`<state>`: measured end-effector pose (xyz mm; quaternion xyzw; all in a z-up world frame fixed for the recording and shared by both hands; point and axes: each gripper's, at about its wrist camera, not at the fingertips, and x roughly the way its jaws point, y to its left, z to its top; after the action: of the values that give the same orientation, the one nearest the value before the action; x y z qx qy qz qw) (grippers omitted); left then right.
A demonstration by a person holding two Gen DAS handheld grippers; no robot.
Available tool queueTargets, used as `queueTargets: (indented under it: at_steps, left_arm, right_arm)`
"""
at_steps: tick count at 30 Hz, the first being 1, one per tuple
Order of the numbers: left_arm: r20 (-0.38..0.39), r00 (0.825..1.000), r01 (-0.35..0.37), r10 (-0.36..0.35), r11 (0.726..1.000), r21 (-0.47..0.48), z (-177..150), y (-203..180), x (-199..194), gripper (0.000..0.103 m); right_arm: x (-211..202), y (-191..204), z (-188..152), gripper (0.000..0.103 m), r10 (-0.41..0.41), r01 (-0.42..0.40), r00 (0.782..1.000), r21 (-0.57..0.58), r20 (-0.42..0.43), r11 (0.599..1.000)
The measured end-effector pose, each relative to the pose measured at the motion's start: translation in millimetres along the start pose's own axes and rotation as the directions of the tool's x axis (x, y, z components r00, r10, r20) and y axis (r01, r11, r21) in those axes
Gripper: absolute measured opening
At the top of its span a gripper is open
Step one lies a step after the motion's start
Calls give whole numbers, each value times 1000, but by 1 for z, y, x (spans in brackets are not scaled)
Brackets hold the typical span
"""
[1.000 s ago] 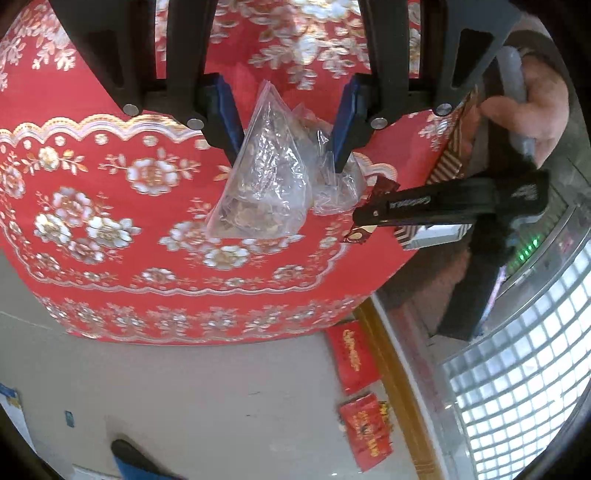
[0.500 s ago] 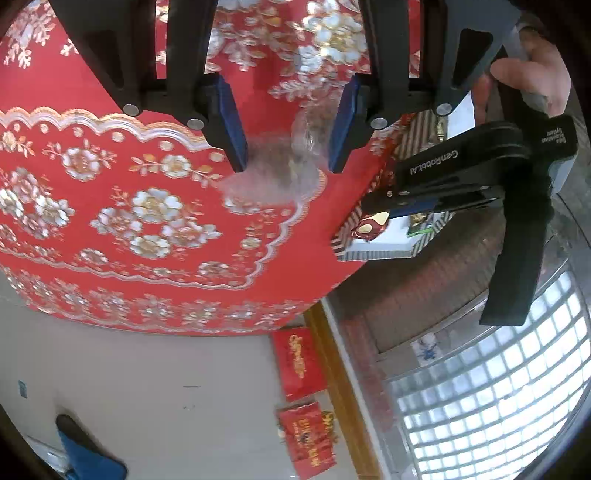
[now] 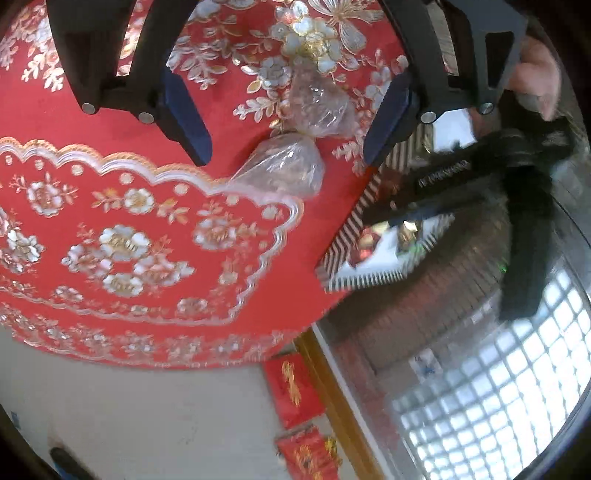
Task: Organize snacks
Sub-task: 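Carry the red bar and dates bag over the white tray with both tools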
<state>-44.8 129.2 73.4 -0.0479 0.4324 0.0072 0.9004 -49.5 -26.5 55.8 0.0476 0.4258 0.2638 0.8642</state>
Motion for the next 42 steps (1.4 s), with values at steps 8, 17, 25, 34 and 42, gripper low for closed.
queueTargets:
  at_steps: [8, 17, 25, 34, 42]
  left_arm:
    - [7, 1000, 3, -2, 1000, -21, -1, 14, -7, 24]
    - [41, 999, 12, -11, 1000, -26, -1, 20, -21, 24]
    - [92, 996, -18, 22, 999, -38, 0, 35, -42, 24]
    - [120, 990, -59, 68, 995, -77, 0, 68, -58, 24]
    - [122, 985, -104, 120, 986, -128, -6, 105, -64, 24]
  right_arm:
    - [54, 17, 1, 44, -39, 37, 999, -51, -31, 998]
    - [10, 23, 8, 40, -15, 19, 999, -74, 49, 997]
    - [-13, 55, 23, 39, 26, -12, 995, -142, 100, 990]
    - [-13, 98, 41, 39, 85, -59, 990, -217, 114, 974]
    - [-1, 134, 51, 39, 131, -102, 987, -269, 92, 958]
